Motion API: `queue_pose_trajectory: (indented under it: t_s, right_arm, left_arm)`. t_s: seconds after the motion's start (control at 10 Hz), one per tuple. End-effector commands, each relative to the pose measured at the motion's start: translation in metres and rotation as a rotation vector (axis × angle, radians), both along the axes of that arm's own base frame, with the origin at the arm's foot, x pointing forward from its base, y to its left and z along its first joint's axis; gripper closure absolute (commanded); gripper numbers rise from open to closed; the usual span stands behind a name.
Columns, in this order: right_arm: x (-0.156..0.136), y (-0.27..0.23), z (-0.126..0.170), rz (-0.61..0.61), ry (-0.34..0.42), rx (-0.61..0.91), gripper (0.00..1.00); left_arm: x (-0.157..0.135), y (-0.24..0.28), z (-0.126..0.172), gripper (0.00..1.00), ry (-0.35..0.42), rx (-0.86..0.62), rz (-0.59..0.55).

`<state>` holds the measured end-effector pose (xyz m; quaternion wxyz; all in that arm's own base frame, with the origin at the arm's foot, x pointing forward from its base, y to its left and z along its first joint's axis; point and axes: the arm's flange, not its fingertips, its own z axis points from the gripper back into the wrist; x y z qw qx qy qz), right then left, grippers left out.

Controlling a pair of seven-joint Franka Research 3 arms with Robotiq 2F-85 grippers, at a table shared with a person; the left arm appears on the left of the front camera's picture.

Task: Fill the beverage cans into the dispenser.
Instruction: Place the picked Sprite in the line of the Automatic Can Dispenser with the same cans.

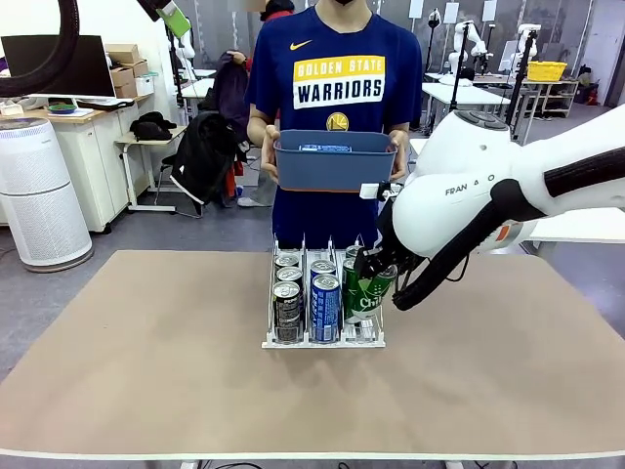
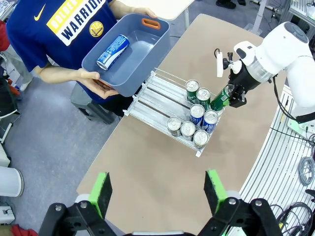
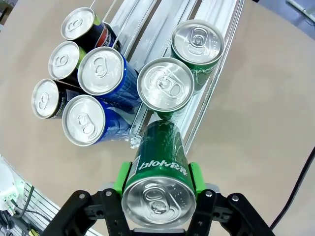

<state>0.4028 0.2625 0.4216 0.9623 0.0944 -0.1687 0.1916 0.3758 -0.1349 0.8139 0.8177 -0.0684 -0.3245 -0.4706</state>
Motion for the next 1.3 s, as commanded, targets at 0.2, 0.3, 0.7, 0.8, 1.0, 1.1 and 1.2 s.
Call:
queue_pose_trajectory:
  t_s: [0.2, 0.3, 0.7, 0.8, 1.0, 1.1, 1.2]
  right_arm:
    - [0.031, 0.015, -0.014, 0.018, 0.030, -0.014, 0.42]
    - [0.034, 0.015, -0.015, 0.024, 0.048, -0.025, 0.42]
    - [0.049, 0.023, -0.030, 0.057, 0.162, -0.121, 0.42]
    - [0.050, 0.024, -0.031, 0.060, 0.175, -0.132, 0.42]
    - [0.051, 0.026, -0.031, 0.111, 0.214, -0.132, 0.37]
    - [0.051, 0.025, -0.026, 0.135, 0.203, -0.123, 0.22]
    - [0.048, 0.023, -0.020, 0.124, 0.187, -0.120, 0.18]
  left_arm:
    - [-0.001, 0.001, -0.001, 0.00, -0.002, 0.004, 0.002]
    - [-0.001, 0.001, -0.001, 0.00, -0.002, 0.004, 0.002]
    - [-0.001, 0.001, -0.001, 0.00, -0.002, 0.004, 0.002]
    - [-0.001, 0.001, -0.001, 0.00, -0.002, 0.004, 0.002]
    - [-0.001, 0.001, -0.001, 0.00, -0.002, 0.004, 0.002]
    - [-0.001, 0.001, -0.001, 0.00, -0.002, 0.004, 0.002]
    - [-0.001, 0.001, -0.001, 0.00, -0.002, 0.004, 0.002]
